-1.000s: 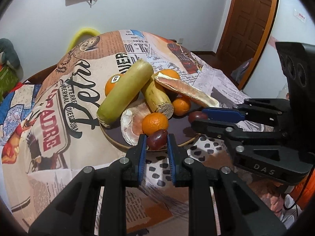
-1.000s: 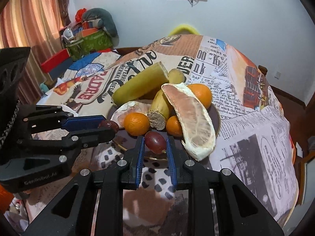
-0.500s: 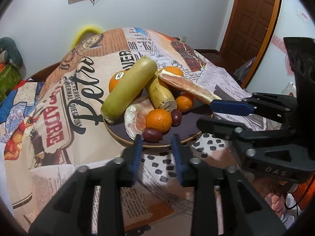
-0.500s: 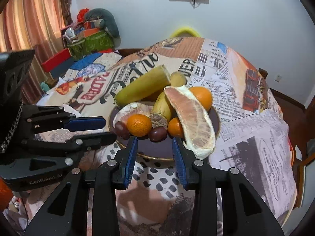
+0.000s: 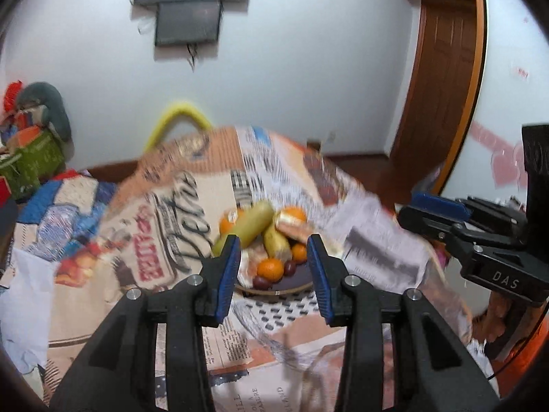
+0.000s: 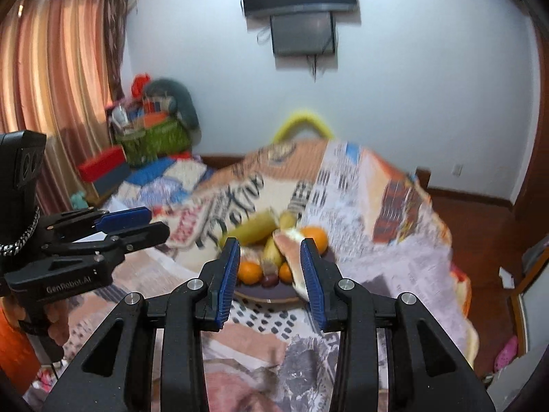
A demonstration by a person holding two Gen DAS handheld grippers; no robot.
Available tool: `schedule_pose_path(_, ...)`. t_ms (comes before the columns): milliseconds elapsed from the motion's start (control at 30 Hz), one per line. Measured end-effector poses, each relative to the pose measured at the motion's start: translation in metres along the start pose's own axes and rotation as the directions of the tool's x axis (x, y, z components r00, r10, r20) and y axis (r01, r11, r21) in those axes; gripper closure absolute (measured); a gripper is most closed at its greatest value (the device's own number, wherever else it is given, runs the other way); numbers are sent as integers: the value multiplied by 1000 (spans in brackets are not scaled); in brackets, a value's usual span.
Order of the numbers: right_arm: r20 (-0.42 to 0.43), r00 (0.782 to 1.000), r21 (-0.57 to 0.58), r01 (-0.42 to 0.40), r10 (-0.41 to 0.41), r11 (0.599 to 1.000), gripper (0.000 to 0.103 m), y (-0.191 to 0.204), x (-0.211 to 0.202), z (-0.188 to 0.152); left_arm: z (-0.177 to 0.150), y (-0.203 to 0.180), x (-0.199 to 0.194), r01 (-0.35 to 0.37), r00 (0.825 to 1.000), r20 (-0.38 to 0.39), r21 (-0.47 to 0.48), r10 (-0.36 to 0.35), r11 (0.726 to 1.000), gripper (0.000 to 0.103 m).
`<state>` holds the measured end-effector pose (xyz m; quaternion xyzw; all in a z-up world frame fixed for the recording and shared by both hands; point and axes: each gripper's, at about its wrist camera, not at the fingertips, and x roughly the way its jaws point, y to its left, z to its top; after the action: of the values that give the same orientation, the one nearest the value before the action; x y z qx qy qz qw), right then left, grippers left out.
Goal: Organize fruits
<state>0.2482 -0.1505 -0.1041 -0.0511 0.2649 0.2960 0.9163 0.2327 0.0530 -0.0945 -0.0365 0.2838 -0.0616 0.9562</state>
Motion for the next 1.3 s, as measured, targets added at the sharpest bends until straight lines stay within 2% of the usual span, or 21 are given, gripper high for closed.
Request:
schedule_pose_path(167,128,992,-2,19,-19,1000,69,12,-55,14,13,-20,-64,-21,989,144,21,18,1000,63)
schedule_pose_path(233,171,985,1,20,-20,1000,67,18,-74,16,15,-29,-88,-28,981,193,30,21,999,57)
schedule_pose_path(300,208,978,5,20,-21,1000,56,23,-91,16,14,-37,-108,-30,972,235,27,23,999,50)
schedule_pose_path(433,277,960,-1,47,-45,999,47,35,-117,15,13,-49,-137,-39,958,286,39,26,998,45)
schedule_pose_path(500,297,953,0,53,-51,999,37,40,-125,14,12,-53,-148,-36,953,302,40,23,999,40)
schedule_pose_path(600,324,944,5,69,-67,998,26,48,-134,11,10,-59,-164,-52,943,332,42,35,998,33)
schedule_pose_path(733,340,936,7,93,-90,996,17,52,-138,9,7,-62,-179,-86,928,367,30,69,996,5)
schedule_pose_path(767,344,934,10,94,-91,996,15,53,-139,9,6,-63,-183,-90,924,375,24,74,996,3)
schedule_pose_path(900,360,925,28,118,-120,993,0,54,-140,8,2,-64,-191,-94,918,387,15,81,995,1)
schedule_pose_path(1300,373,916,34,148,-149,988,0,55,-154,-6,-6,-65,-195,-106,919,383,13,93,994,0)
